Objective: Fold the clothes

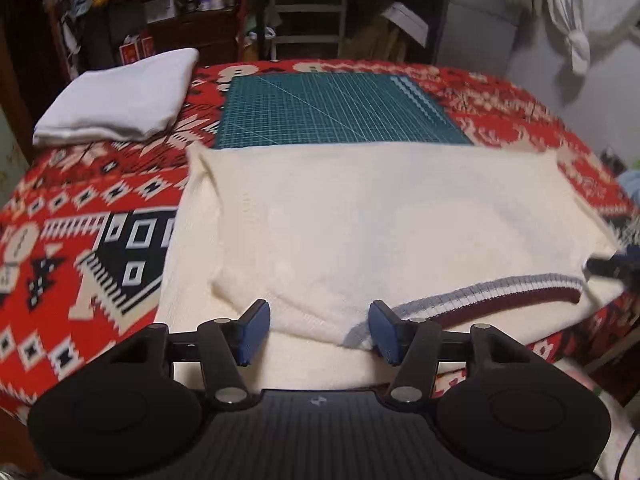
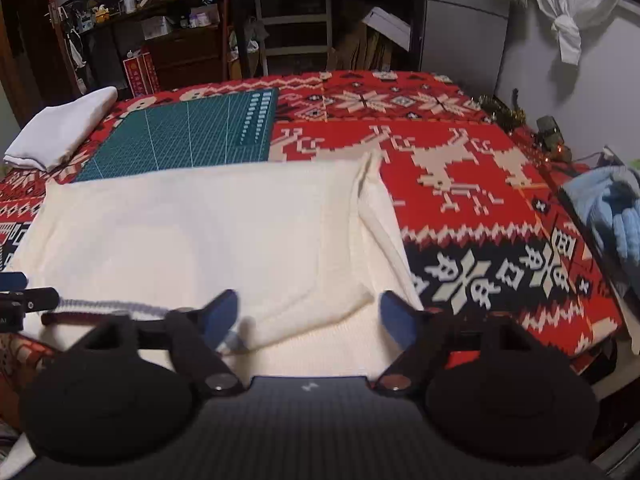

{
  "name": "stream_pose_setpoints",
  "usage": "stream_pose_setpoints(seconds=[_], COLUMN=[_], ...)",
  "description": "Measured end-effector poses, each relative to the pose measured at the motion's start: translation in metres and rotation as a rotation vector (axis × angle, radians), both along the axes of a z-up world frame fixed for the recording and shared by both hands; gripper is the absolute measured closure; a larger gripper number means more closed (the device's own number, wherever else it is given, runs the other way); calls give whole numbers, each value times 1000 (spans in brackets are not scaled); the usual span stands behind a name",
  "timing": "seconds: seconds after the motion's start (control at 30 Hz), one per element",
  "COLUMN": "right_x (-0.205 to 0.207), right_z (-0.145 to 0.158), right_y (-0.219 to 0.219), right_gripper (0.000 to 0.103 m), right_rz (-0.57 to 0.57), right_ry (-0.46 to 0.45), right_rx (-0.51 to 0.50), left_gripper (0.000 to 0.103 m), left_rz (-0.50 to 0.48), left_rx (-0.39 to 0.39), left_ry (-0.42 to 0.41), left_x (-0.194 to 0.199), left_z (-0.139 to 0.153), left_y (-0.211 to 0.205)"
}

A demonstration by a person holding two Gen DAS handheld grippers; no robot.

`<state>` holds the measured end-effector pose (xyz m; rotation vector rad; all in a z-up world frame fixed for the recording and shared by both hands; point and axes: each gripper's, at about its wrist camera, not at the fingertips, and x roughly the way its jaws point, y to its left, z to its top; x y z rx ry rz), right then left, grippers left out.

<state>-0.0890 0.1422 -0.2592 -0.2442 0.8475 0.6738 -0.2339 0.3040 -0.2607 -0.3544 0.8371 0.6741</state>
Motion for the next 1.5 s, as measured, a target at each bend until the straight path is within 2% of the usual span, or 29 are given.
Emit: stream_pose_setpoints(seconds=[0.07,0.2,0.23,0.3,0.5,0.6,0.8,0.9,1.0,1.03,1.2,1.3,1.5], right_x=[2,-7,-9,-10,-13,-18,-19,-19,-20,-21,-24,-27,-26], right_z=[-10,-18,-19,-17,-7,2,-3,-10,-8,-7,-4,-1,3], right_y=[-3,-14,-17,-23,-33,-26,-20,-27,-35,-35,-32,-28,-23], right_gripper=[62,67,67,68,70,70,70,70,70,70,70,70,70], right_rz=[2,7,9,12,-17,-4,-11,-28,-51,-54,-46,-38,-32], right_ry=[35,13,9,13,40,10,1,13,21,20,16,9,4], right_rx=[-9,-1,0,7,30,38,7,-7,8,10,9,16,16], left_gripper=[49,52,55,55,68,72,71,79,91,91,90,90,90], left_rz=[6,17,17,13,63,96,117,166,212,219,213,185,148], left_rx=[-1,3,14,28,4,8,14,14,-32,-37,-40,-67,-137], left_ry=[-5,-11,-5,5,-16,-6,-7,14,-18,-34,-118,-141,-114], left_x=[-7,-22,-26,-33,-50,-58,-80,-91,-104,-105,-98,-85,-55], left_z=[0,-1,-1,-1,8,3,-1,-1,1,4,22,22,4], left_y=[0,-1,-1,-3,5,12,17,21,31,34,50,68,102])
